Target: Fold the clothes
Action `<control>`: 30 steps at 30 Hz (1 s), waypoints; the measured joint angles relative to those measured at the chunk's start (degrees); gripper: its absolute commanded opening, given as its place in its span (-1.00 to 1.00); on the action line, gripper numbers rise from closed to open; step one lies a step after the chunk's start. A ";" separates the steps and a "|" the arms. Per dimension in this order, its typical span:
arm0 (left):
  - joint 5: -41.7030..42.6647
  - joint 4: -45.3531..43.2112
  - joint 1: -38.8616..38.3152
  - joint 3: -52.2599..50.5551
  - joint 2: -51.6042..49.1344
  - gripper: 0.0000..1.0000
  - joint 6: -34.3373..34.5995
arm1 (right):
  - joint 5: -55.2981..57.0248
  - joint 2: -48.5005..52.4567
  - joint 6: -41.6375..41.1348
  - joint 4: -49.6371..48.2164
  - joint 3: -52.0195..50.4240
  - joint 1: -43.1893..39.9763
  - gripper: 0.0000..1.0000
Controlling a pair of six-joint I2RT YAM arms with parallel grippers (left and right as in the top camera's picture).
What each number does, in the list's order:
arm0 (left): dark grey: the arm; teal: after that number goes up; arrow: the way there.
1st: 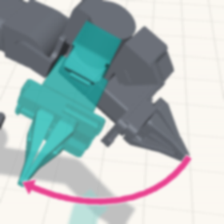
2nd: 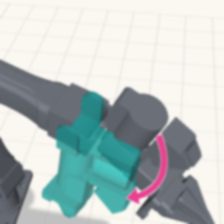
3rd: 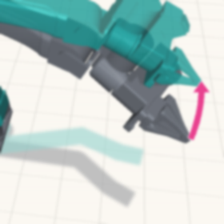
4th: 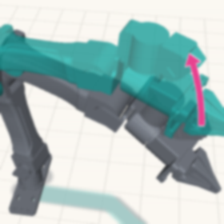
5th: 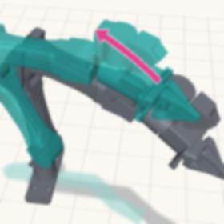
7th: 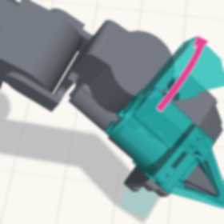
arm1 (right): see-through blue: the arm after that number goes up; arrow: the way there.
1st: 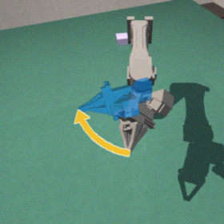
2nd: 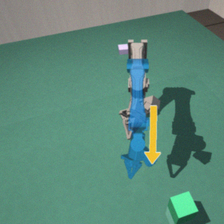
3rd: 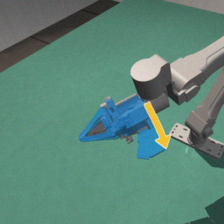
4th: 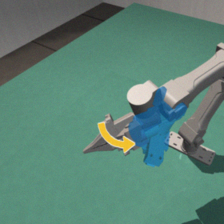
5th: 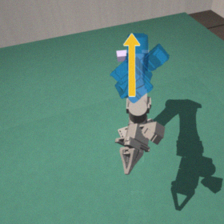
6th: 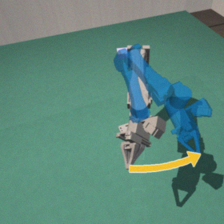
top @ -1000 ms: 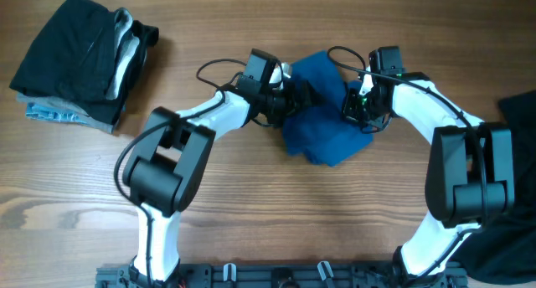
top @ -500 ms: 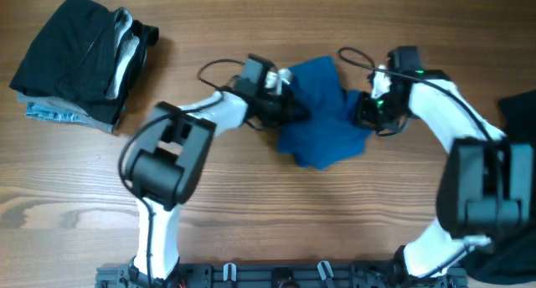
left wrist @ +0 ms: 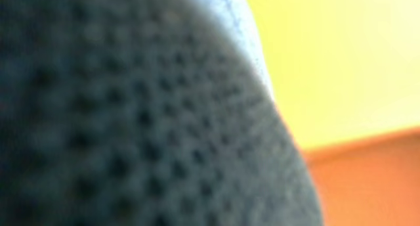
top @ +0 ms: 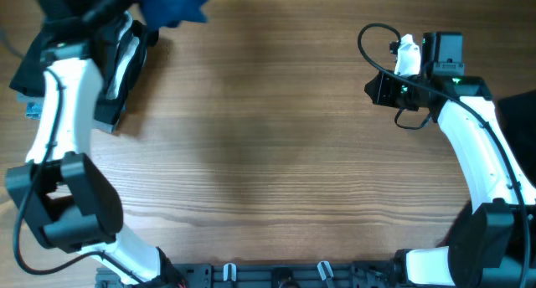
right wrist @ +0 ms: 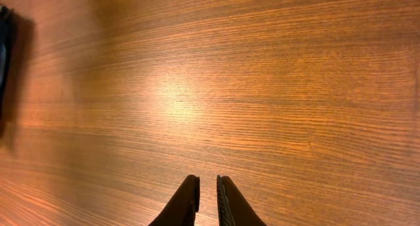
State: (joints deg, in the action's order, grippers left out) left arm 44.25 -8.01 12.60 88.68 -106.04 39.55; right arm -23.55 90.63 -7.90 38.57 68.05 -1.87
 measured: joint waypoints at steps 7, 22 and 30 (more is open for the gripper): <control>-3.87 20.15 15.69 0.02 -8.13 1.00 -2.54 | -0.02 0.00 -1.92 -0.37 0.00 0.00 -0.70; 5.68 44.63 32.48 0.48 21.86 1.00 -18.18 | -0.02 -3.39 -2.34 2.71 -0.09 0.00 -0.50; 7.21 59.76 29.94 1.16 56.43 1.00 -40.81 | -0.07 -39.78 -1.53 4.70 1.51 -0.02 0.99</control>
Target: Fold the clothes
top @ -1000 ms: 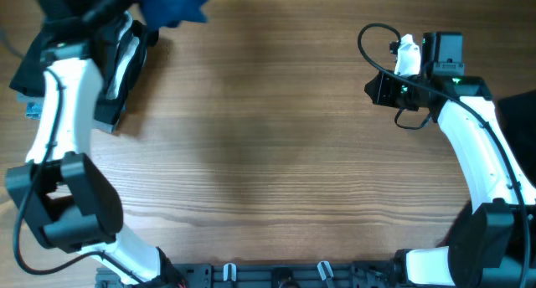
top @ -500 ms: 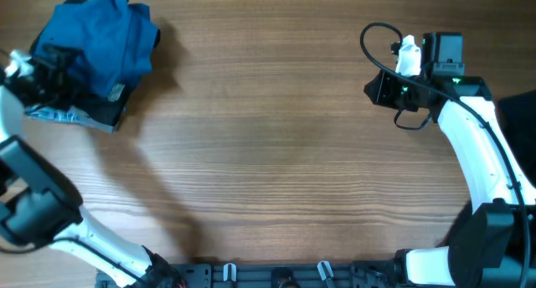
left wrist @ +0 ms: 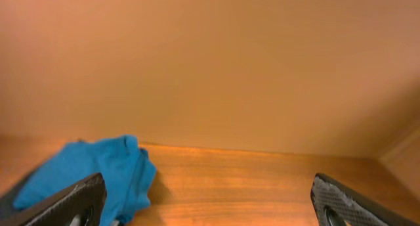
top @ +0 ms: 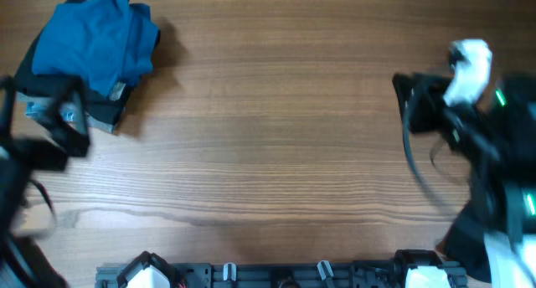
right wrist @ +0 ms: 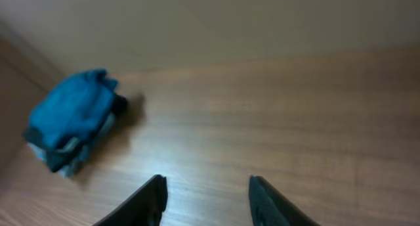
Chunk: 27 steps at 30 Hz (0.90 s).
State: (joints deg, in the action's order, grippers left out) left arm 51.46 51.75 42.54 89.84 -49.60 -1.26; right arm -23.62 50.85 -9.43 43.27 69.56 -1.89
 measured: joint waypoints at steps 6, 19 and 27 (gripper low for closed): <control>-9.42 4.76 -16.72 0.09 1.44 1.00 -3.04 | -0.35 -24.41 0.28 4.90 0.52 0.02 0.99; -10.75 4.87 -27.30 -0.22 -0.66 1.00 -3.21 | -0.33 -26.71 0.28 29.92 0.22 0.02 0.99; -10.99 4.85 -27.30 -0.22 -0.66 1.00 -3.21 | 4.61 -34.73 7.04 4.28 -10.32 0.02 0.99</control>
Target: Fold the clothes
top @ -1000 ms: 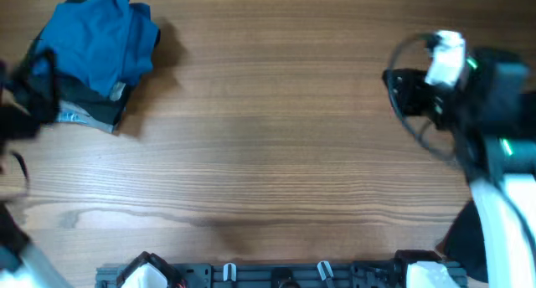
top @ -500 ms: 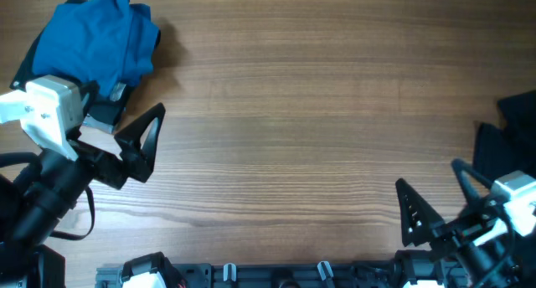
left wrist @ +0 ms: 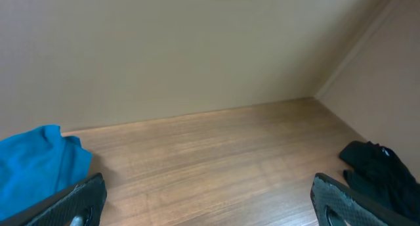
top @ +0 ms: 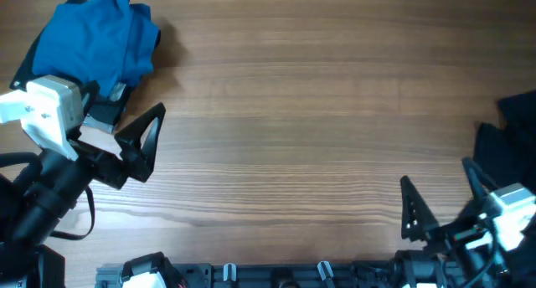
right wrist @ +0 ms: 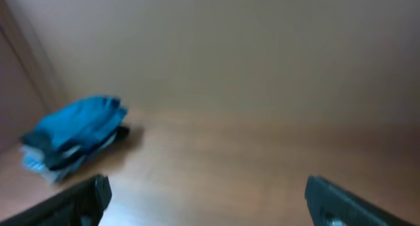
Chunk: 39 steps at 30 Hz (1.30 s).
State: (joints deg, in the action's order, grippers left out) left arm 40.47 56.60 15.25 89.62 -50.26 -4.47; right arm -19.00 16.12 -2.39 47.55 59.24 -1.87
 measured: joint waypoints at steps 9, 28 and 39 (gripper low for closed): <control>-0.13 -0.02 0.00 -0.04 0.07 1.00 0.00 | -0.04 -14.67 7.30 -28.24 -43.19 0.00 0.99; -0.15 0.02 0.00 -0.04 0.07 1.00 0.00 | -0.33 -15.13 7.89 -49.05 -58.88 0.66 0.99; -7.58 -17.70 -4.85 -22.64 19.37 1.00 -2.99 | -0.44 -15.23 7.89 -49.11 -58.88 0.66 1.00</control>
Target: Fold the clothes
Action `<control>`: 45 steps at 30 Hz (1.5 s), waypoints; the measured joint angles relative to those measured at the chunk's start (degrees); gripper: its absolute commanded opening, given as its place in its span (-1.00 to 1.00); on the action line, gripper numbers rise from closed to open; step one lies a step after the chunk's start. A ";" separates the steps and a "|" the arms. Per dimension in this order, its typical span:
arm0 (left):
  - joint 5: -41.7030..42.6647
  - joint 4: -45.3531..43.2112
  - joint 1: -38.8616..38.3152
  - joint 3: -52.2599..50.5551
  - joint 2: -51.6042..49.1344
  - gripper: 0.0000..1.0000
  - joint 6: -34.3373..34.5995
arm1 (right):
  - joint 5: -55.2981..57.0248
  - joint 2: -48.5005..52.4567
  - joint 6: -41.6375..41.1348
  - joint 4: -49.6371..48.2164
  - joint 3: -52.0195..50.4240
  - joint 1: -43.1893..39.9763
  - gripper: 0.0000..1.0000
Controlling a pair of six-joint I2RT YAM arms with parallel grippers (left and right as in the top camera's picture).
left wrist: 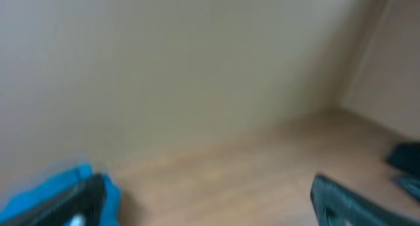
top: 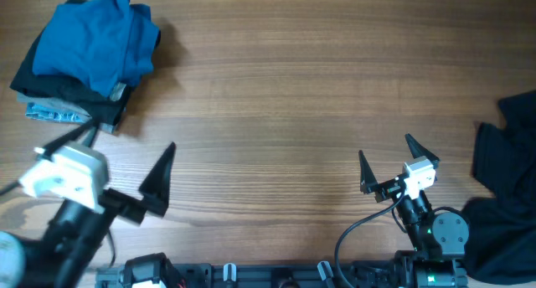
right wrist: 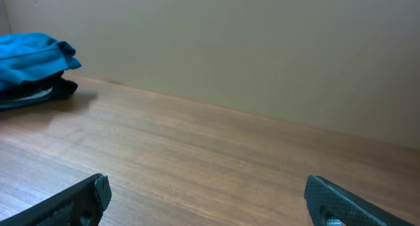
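A folded blue garment (top: pixel 92 41) tops a stack of folded clothes (top: pixel 63 108) at the table's far left corner. The blurred left wrist view shows its blue edge (left wrist: pixel 36 193); the right wrist view shows it far off (right wrist: pixel 29 52). A heap of dark clothes (top: pixel 502 158) lies at the right edge, and its tip shows in the left wrist view (left wrist: pixel 407 157). My left gripper (top: pixel 113 162) hangs wide open near the front left, holding nothing (left wrist: pixel 210 206). My right gripper (top: pixel 389 161) stands wide open at the front right, also holding nothing (right wrist: pixel 210 203).
The wooden table (top: pixel 268 112) stretches between the stack and the dark heap. A plain beige wall (right wrist: pixel 249 42) backs the far side. Arm bases and a rail (top: pixel 276 275) line the front edge.
My left gripper now sits lower, nearer the front edge and farther from the stack. My right gripper now stands to the left of where it was, farther in. Both stay wide open.
At first my left arm reached over the far left stack with the blue garment beside it, and my right gripper was shut at the far right. Then the blue garment lay on the stack with both arms back. Since then both grippers hang open near the front.
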State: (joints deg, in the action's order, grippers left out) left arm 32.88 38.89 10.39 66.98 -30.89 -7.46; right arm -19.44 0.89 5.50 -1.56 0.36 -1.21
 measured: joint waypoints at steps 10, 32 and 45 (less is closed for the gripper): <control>0.66 -49.16 -6.80 -55.65 29.00 1.00 -0.87 | -0.02 -0.15 0.00 0.00 0.00 0.00 1.00; -2.01 -36.87 -7.34 -66.62 30.14 1.00 -0.85 | -0.02 -0.15 0.00 0.02 0.00 0.00 0.99; -2.01 -36.87 -7.34 -66.62 30.14 1.00 -0.87 | -0.02 -0.15 0.00 0.02 0.00 0.00 1.00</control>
State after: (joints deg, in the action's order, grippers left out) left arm 30.87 2.02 3.05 0.36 -0.75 -8.34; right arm -19.46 0.73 5.50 -1.54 0.36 -1.21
